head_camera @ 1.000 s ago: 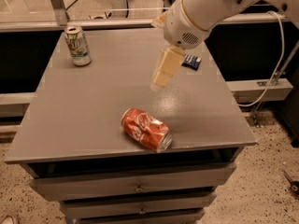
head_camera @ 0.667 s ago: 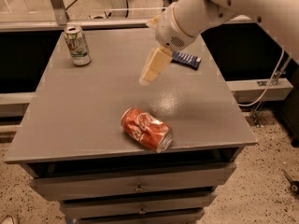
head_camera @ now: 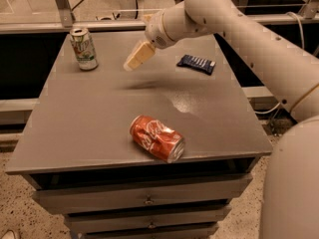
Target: Move 7up can near rxbar blueberry
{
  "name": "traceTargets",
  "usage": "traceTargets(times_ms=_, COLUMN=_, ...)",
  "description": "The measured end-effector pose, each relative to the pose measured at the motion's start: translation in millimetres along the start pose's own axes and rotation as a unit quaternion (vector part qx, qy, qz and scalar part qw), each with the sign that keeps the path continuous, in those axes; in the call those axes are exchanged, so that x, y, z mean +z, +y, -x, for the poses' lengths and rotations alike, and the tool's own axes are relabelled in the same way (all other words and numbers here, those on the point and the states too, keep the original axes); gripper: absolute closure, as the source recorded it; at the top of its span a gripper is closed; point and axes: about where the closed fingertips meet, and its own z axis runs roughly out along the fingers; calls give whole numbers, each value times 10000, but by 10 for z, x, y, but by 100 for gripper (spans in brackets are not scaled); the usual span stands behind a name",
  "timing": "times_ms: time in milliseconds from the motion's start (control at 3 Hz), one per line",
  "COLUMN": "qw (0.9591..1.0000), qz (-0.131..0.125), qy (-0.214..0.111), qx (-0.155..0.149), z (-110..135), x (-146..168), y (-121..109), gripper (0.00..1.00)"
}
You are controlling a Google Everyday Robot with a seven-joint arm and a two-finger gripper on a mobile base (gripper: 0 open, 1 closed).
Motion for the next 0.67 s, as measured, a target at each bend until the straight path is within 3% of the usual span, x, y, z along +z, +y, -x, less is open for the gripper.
traceTargets(times_ms=333, qw=9988, qz=22, qy=-426, qx=257, z=198, x=335, y=-102, gripper=0)
traceTargets(times_ms=667, qw=9958, qz=189, qy=-757, qx=481, z=452, x=613, y=-25, gripper=0)
